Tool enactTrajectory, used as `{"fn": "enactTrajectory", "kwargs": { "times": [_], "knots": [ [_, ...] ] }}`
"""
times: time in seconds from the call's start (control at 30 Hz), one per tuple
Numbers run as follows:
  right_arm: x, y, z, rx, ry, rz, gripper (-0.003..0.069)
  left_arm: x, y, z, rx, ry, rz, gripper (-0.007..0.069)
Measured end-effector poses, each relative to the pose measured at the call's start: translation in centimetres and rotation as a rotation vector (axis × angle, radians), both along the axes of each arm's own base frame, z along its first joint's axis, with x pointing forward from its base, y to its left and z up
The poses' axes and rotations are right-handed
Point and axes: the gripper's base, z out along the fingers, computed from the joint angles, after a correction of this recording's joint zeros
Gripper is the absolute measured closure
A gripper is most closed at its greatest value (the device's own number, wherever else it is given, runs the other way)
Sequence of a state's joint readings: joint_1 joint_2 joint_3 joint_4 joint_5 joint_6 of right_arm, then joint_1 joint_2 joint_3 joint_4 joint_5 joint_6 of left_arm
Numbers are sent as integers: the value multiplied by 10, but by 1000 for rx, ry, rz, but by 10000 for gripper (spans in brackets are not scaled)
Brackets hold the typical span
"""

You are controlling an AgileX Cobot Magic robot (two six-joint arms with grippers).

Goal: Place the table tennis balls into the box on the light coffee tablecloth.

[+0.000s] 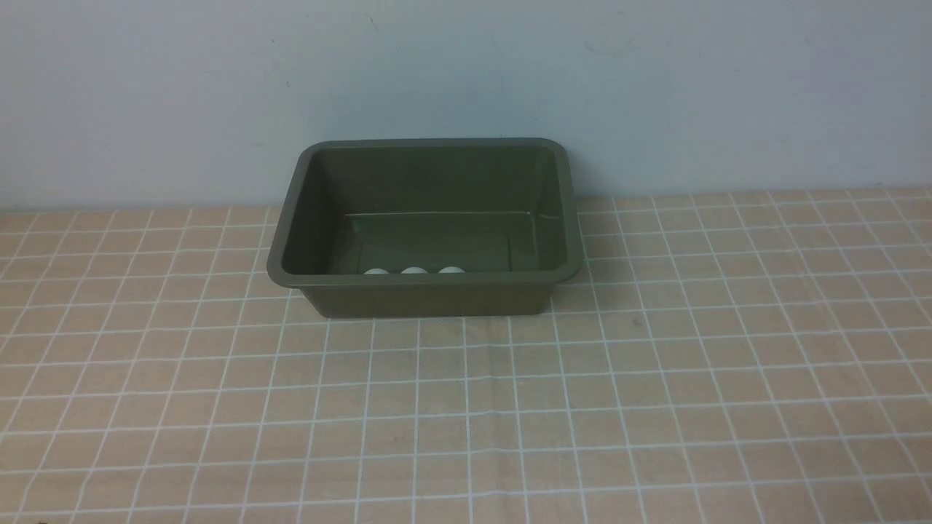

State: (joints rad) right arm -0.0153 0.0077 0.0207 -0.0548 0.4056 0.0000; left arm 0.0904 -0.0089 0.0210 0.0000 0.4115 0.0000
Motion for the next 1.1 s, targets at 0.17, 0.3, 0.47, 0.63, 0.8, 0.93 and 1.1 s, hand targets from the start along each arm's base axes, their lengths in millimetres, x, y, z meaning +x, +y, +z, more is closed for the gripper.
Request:
{"fn": "enactTrajectory", "kwargs": {
  "times": [0.17, 0.3, 0.47, 0.63, 0.8, 0.93, 1.1],
  "knots": [
    [-1, 0, 1, 0, -18, 0, 221, 0, 0, 0, 0, 0, 0, 348],
    [-1, 0, 1, 0, -18, 0, 221, 0, 0, 0, 0, 0, 0, 348],
    [-1, 0, 1, -2, -18, 4, 221, 0, 0, 0, 0, 0, 0, 348],
    [-1, 1, 1, -2, -18, 22, 221, 0, 0, 0, 0, 0, 0, 348],
    [-1, 1, 1, -3, -18, 22, 221, 0, 0, 0, 0, 0, 0, 348],
    [-1, 1, 1, -3, -18, 22, 221, 0, 0, 0, 0, 0, 0, 348],
    [-1, 1, 1, -8, -18, 23, 221, 0, 0, 0, 0, 0, 0, 348]
  ]
}}
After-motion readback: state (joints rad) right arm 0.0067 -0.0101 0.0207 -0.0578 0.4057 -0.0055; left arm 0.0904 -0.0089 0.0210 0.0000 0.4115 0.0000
